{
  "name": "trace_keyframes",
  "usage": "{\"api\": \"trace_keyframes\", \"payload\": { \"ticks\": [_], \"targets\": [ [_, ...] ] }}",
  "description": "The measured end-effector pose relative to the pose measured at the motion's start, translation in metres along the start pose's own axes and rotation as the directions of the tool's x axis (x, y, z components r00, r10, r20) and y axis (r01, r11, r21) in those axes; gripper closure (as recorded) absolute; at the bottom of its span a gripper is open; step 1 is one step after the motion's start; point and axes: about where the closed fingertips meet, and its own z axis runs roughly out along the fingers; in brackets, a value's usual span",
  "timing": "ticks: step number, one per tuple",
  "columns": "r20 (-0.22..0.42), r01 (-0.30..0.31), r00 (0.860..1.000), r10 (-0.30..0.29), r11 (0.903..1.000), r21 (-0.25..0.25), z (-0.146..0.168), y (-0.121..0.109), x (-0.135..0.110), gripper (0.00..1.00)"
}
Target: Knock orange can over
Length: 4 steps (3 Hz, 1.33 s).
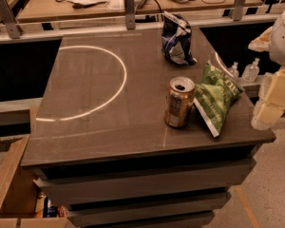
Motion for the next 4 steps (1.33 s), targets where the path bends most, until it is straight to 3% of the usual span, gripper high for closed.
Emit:
{"api": "trace_keyframes", "payload": {
  "ticks": [1,2,3,4],
  "targets": [
    [0.0,0.0,1.0,0.0,1.0,0.0,0.0,0.0,0.0,0.0],
    [0.064,-0.044,0.997,0.045,0.999,-0.009,0.001,0.003,-0.002,0.0],
    [0.23,-0.131,0.964,0.134,0.991,-0.027,0.021,0.016,0.005,0.0],
    [0.39,-0.197,0.901,0.188,0.9803,-0.019,0.048,0.03,0.014,0.0]
  ]
}}
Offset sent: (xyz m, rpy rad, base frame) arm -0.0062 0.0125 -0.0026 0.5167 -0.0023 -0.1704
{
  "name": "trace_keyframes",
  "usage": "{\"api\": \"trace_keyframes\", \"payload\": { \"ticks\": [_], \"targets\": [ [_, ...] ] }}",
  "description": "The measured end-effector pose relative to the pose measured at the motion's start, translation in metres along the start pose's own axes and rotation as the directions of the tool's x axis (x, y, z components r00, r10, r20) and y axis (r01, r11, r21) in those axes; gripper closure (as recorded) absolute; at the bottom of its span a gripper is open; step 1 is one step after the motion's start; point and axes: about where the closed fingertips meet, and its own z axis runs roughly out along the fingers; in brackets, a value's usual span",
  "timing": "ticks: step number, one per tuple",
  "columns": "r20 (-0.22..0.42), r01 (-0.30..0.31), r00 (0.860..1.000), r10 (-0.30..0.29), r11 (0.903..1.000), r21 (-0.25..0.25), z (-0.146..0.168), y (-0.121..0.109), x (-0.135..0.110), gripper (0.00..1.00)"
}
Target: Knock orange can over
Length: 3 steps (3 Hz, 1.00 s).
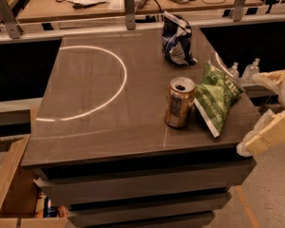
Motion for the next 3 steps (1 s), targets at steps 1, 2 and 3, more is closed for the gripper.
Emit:
{"api": "trace_keyframes", "payload": {
  "ticks": [1,2,3],
  "targets": [
    [0.263,-0.012,0.965,-0.008,0.9973,0.073,0.025,-0.002,-0.007,0.0],
    [0.443,0.009,0.895,-0.047,0.9961,0.088,0.029,-0.002,-0.036,0.0],
    [0.473,0.023,0.879,-0.062,0.996,0.087,0.027,0.001,-0.049,0.0]
  ]
}}
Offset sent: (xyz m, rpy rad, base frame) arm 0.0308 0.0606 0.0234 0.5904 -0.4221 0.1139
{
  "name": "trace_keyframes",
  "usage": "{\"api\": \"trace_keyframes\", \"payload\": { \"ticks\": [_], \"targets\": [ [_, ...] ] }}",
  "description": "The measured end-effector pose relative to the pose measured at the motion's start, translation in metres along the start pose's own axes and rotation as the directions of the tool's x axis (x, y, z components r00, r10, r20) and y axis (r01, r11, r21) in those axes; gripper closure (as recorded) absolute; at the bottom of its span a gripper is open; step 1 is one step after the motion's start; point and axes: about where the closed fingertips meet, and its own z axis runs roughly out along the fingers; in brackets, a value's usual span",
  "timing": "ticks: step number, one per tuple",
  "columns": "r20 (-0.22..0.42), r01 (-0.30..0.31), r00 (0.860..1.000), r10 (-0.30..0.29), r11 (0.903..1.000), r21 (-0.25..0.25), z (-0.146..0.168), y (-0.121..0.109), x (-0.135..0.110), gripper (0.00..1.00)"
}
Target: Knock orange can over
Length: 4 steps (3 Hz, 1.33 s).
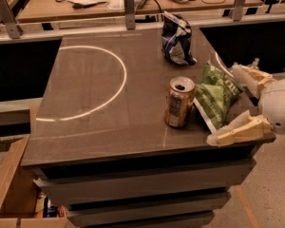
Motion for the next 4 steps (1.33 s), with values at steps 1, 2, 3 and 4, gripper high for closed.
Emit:
{"api": "trace_keyframes", "payload": {
  "ticks": [1,2,3,4],
  "targets": [
    [0.0,0.0,1.0,0.0,1.0,0.0,0.0,0.0,0.0,0.0],
    [0.004,-0.049,0.999,0.049,0.9988,0.003,0.017,0.015,-0.001,0.0],
    [0.015,-0.109,0.994,0.109,0.994,-0.009,0.042,0.033,-0.002,0.0],
    [0.041,-0.144,0.989,0.145,0.9891,-0.027,0.064,0.047,-0.002,0.0]
  ]
}}
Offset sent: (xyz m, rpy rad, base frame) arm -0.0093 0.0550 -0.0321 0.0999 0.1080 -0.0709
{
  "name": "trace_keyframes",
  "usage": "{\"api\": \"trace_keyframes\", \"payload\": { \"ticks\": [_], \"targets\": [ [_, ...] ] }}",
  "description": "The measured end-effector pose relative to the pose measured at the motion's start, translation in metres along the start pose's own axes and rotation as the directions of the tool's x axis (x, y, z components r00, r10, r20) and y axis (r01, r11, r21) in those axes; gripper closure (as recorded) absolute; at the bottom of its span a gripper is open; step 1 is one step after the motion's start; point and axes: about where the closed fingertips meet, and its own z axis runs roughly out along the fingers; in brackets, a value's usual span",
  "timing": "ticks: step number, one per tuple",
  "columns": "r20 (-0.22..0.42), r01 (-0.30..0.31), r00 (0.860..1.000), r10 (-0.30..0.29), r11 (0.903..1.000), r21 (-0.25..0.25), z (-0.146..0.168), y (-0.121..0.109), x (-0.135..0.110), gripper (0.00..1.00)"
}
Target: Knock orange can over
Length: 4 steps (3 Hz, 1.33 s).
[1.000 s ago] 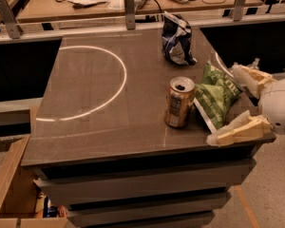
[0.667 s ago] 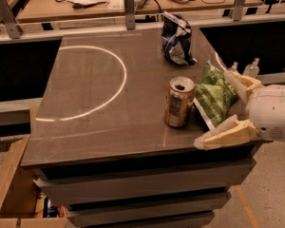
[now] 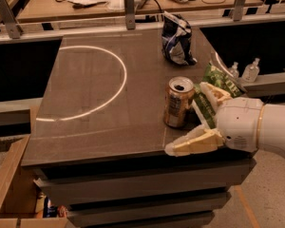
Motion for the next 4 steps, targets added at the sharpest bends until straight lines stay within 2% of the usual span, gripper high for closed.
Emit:
{"api": "trace_keyframes", "payload": {
  "ticks": [1,2,3,4],
  "targets": [
    [0.037,-0.008,0.999,0.007,1.0,0.005,0.02,0.003,0.001,0.0],
    [0.065,0.013,0.998,-0.015,0.9995,0.029,0.038,-0.004,-0.002,0.0],
    [0.105,0.051,0.993,-0.053,0.9984,0.026,0.059,-0.007,-0.011,0.26],
    [0.115,0.081,0.99,-0.082,0.9966,0.013,0.069,-0.006,-0.018,0.49]
  ]
}}
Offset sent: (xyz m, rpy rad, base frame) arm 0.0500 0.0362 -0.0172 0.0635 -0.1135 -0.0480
